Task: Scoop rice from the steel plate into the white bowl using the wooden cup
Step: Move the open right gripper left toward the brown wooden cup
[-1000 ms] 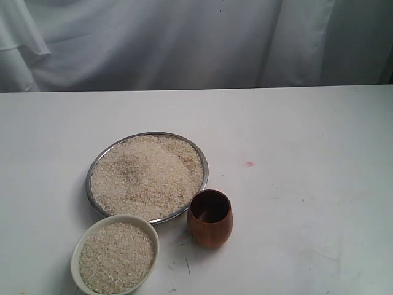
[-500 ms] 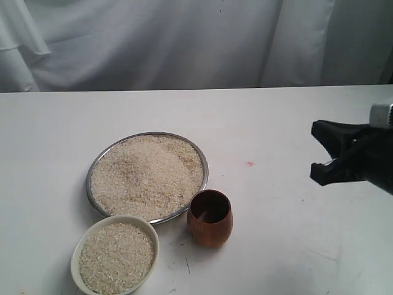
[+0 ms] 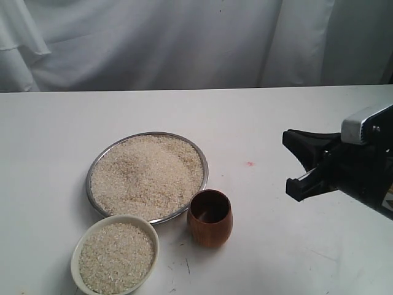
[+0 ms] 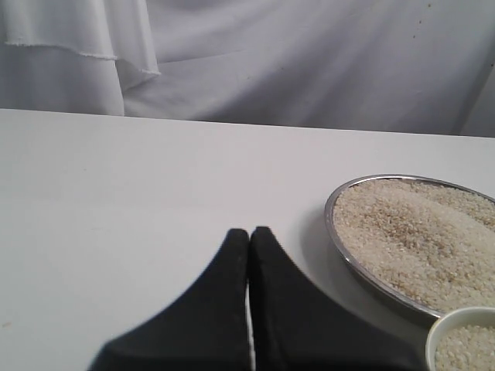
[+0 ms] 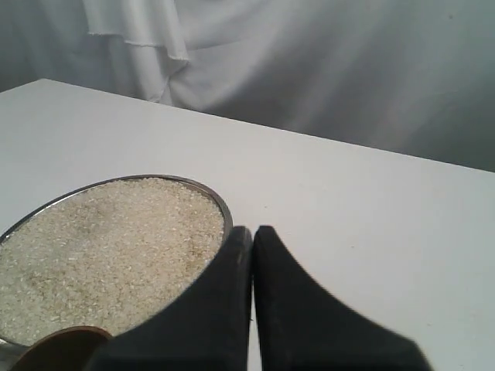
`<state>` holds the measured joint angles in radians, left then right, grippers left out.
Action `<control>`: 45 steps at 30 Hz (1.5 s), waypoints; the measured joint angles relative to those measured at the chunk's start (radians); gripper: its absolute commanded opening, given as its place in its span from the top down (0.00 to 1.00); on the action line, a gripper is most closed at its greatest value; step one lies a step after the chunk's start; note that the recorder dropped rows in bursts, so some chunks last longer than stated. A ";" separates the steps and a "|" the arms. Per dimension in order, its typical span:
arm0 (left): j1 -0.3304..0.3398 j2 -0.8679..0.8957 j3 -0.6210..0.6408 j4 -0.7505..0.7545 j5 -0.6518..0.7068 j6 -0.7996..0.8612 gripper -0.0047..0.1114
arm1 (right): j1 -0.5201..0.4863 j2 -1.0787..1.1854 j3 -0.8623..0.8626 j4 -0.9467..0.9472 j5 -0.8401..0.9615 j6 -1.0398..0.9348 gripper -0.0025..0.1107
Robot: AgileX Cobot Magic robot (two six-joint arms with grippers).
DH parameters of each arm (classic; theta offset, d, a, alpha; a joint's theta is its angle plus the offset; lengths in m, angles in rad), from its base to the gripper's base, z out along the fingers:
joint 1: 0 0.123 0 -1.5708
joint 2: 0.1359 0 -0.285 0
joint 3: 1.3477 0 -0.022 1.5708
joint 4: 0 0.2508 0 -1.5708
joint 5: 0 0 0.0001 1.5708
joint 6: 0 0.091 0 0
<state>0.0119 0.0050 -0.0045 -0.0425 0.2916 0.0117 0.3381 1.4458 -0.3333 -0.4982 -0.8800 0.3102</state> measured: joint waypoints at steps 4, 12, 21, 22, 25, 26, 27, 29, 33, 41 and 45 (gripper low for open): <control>0.000 0.000 0.000 0.000 0.000 0.000 0.96 | 0.000 0.000 0.000 0.016 0.000 0.000 0.98; 0.000 0.000 0.000 0.000 0.000 0.000 0.96 | 0.000 0.000 0.000 0.065 0.003 0.030 0.98; 0.000 0.000 0.000 0.000 0.000 0.000 0.96 | 0.000 0.000 0.000 -0.265 0.033 -0.017 0.43; 0.000 0.000 0.000 0.000 0.000 0.000 0.96 | 0.002 0.000 0.000 -0.284 0.035 -0.019 0.29; 0.000 0.000 0.000 0.000 0.000 0.000 0.96 | 0.002 0.000 0.000 -0.294 0.055 -0.022 0.05; 0.000 0.000 0.000 0.000 0.000 0.000 0.96 | 0.002 0.000 0.000 -0.289 0.075 -0.024 0.05; 0.000 0.000 0.000 0.000 0.000 0.000 0.96 | 0.002 0.003 0.000 -0.289 0.085 -0.027 0.05; 0.000 0.000 0.000 0.000 0.000 0.000 0.96 | 0.002 0.021 0.000 -0.297 0.090 -0.054 0.05; 0.000 0.000 0.000 0.000 0.000 0.000 0.96 | 0.002 0.078 -0.002 -0.322 0.049 -0.148 0.05; 0.000 0.000 0.000 0.000 0.000 0.000 0.96 | 0.002 0.285 -0.004 -0.305 -0.191 -0.277 0.05; 0.000 0.000 0.000 0.000 0.000 0.000 0.96 | 0.002 0.409 -0.016 -0.240 -0.266 -0.281 0.05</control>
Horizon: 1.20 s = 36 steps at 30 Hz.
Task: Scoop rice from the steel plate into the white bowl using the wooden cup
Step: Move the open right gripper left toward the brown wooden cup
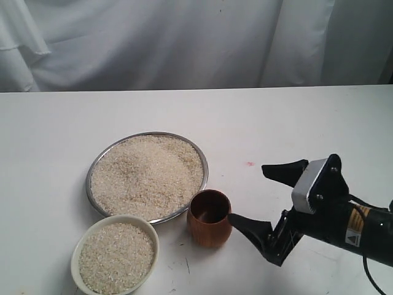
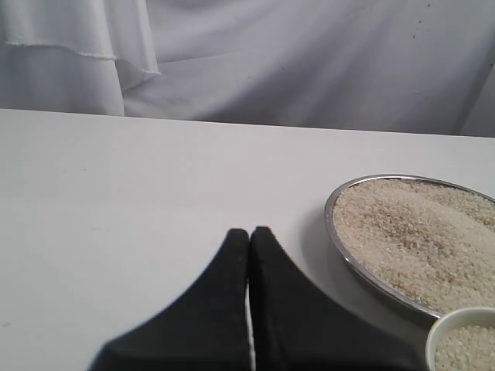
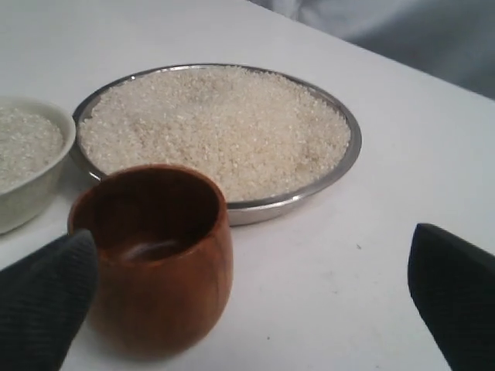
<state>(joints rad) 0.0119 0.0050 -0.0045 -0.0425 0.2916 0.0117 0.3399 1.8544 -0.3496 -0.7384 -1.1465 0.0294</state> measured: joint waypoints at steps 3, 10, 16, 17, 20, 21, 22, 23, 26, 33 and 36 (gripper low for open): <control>0.000 0.000 0.000 0.000 0.000 0.000 0.96 | -0.002 0.057 -0.017 -0.020 -0.002 0.002 0.05; 0.000 0.000 0.000 0.000 0.000 0.000 0.96 | -0.031 0.048 -0.028 -0.119 0.050 0.066 0.05; 0.000 0.000 0.000 0.000 0.000 0.000 0.96 | -0.037 0.039 -0.095 -0.256 0.149 0.129 0.05; 0.000 0.000 0.000 0.000 0.000 0.000 0.96 | -0.037 0.039 -0.112 -0.295 0.163 0.156 0.05; 0.000 0.000 0.000 0.000 0.000 0.000 0.96 | -0.037 0.038 -0.177 -0.427 0.225 0.274 0.05; 0.000 0.000 0.000 0.000 0.000 0.000 0.96 | -0.037 0.038 -0.206 -0.477 0.243 0.303 0.05; 0.000 0.000 0.000 0.000 0.000 0.000 0.96 | -0.037 0.038 -0.222 -0.499 0.247 0.316 0.05; 0.000 0.000 0.000 0.000 0.000 0.000 0.96 | -0.037 0.038 -0.237 -0.517 0.249 0.327 0.05; 0.000 0.000 0.000 0.000 0.000 0.000 0.96 | -0.037 0.054 -0.280 -0.568 0.251 0.363 0.05; 0.000 0.000 0.000 0.000 0.000 0.000 0.96 | -0.037 0.164 -0.337 -0.649 0.218 0.409 0.05; 0.000 0.000 0.000 0.000 0.000 0.000 0.96 | -0.037 0.164 -0.361 -0.657 0.205 0.415 0.05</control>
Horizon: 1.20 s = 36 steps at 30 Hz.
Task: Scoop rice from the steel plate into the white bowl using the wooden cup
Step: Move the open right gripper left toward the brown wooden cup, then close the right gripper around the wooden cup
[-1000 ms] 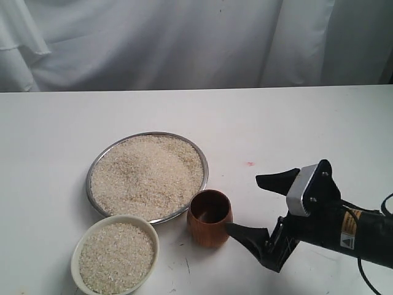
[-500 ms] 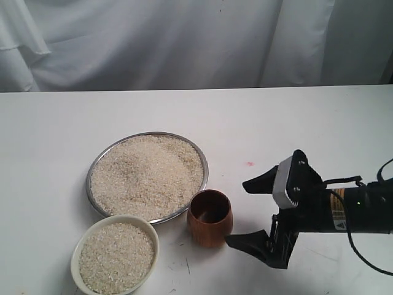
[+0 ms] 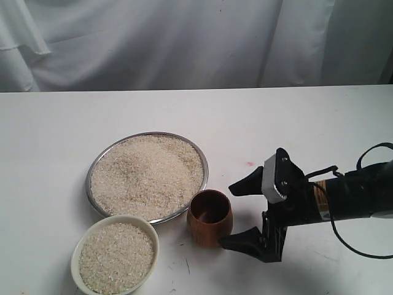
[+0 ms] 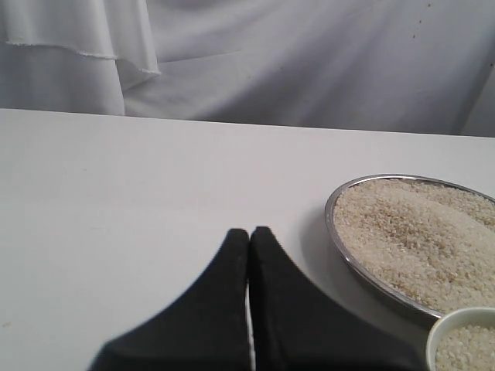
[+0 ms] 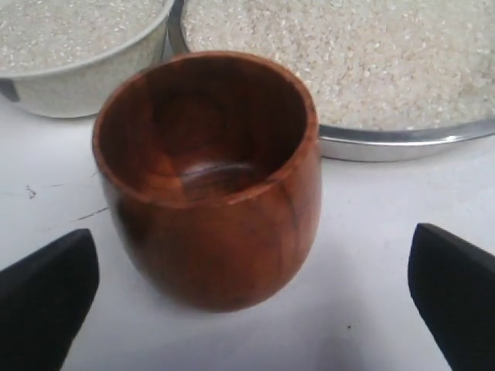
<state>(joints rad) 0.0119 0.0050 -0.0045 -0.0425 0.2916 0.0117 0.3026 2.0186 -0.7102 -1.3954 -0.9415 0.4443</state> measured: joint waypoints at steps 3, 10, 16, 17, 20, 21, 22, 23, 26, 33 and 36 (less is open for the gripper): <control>0.000 0.000 0.000 0.000 0.000 0.000 0.96 | 0.014 0.000 -0.033 -0.029 -0.004 0.000 0.05; 0.000 0.000 0.000 0.000 0.000 0.000 0.96 | 0.057 0.012 -0.081 -0.099 -0.012 0.009 0.05; 0.000 0.000 0.000 0.000 0.000 0.000 0.96 | 0.057 0.091 -0.117 -0.107 -0.049 0.052 0.05; 0.000 0.000 0.000 0.000 0.000 0.000 0.96 | 0.057 0.099 -0.126 -0.109 -0.056 0.063 0.05; 0.000 0.000 0.000 0.000 0.000 0.000 0.96 | 0.057 0.114 -0.148 -0.109 -0.065 0.087 0.05; 0.000 0.000 0.000 0.000 0.000 0.000 0.96 | 0.057 0.115 -0.152 -0.100 -0.070 0.093 0.05; 0.000 0.000 0.000 0.000 0.000 0.000 0.96 | 0.057 0.115 -0.153 -0.093 -0.071 0.097 0.06; 0.000 0.000 0.000 0.000 0.000 0.000 0.96 | 0.057 0.115 -0.153 -0.083 -0.073 0.099 0.07; 0.000 0.000 0.000 0.000 0.000 0.000 0.96 | 0.057 0.119 -0.155 -0.075 -0.077 0.101 0.12; 0.000 0.000 0.000 0.000 0.000 0.000 0.96 | 0.057 0.162 -0.172 -0.066 -0.112 0.091 0.58; 0.000 0.000 0.000 0.000 0.000 0.000 0.96 | 0.057 0.164 -0.174 -0.068 -0.114 0.091 0.70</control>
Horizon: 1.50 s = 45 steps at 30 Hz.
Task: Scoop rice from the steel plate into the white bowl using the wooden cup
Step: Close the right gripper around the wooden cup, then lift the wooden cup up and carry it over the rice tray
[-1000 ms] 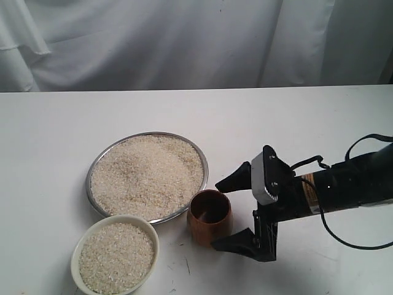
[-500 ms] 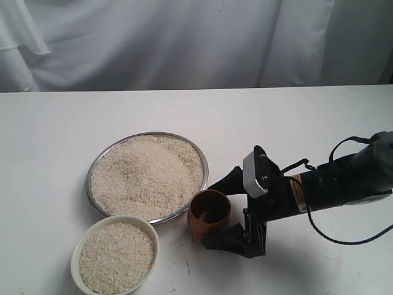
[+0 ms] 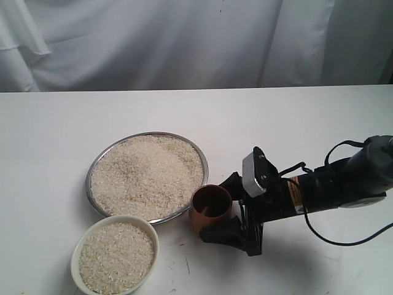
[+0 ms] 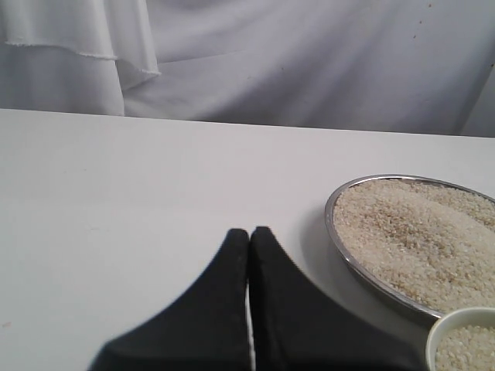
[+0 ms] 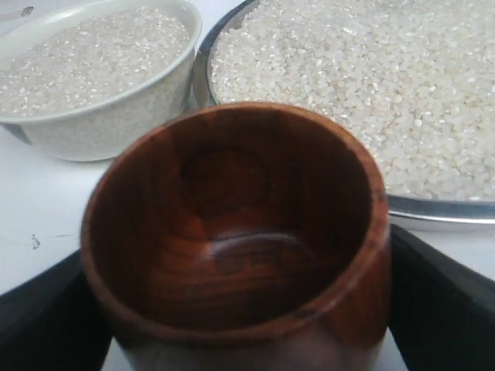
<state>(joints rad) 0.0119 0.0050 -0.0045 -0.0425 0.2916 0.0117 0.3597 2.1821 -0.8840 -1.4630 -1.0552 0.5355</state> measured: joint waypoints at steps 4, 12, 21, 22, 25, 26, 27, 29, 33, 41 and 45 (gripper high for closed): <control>0.000 0.000 0.000 0.000 0.000 0.000 0.96 | 0.000 0.000 -0.001 -0.002 0.000 0.026 0.72; 0.000 0.000 0.000 0.000 0.000 0.000 0.96 | -0.002 -0.008 -0.001 -0.019 0.000 0.068 0.85; 0.000 0.000 0.000 0.000 0.000 0.000 0.96 | -0.006 -0.151 -0.001 -0.090 0.140 0.337 0.98; 0.000 0.000 0.000 0.000 0.000 0.000 0.96 | -0.006 -0.179 -0.002 -0.119 0.173 0.387 0.98; 0.000 0.000 0.000 0.000 0.000 0.000 0.96 | -0.006 -0.261 -0.006 -0.228 0.285 0.557 0.98; 0.000 0.000 0.000 0.000 0.000 0.000 0.96 | -0.006 -0.281 -0.006 -0.246 0.308 0.595 0.98; 0.000 0.000 0.000 0.000 0.000 0.000 0.96 | -0.006 -0.309 -0.006 -0.260 0.333 0.633 0.98; 0.000 0.000 0.000 0.000 0.000 0.000 0.96 | -0.006 -0.344 -0.009 -0.272 0.362 0.663 0.98; 0.000 0.000 0.000 0.000 0.000 0.000 0.96 | 0.007 -0.391 -0.067 -0.281 0.417 0.695 0.98; 0.000 0.000 0.000 0.000 0.000 0.000 0.96 | 0.100 -0.394 -0.241 -0.285 0.707 0.618 0.98; 0.000 0.000 0.000 0.000 0.000 0.000 0.96 | 0.117 -0.394 -0.309 -0.285 0.893 0.554 0.98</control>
<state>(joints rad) 0.0119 0.0050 -0.0045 -0.0425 0.2916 0.0117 0.4771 1.7883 -1.1928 -1.7480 -0.1617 1.0900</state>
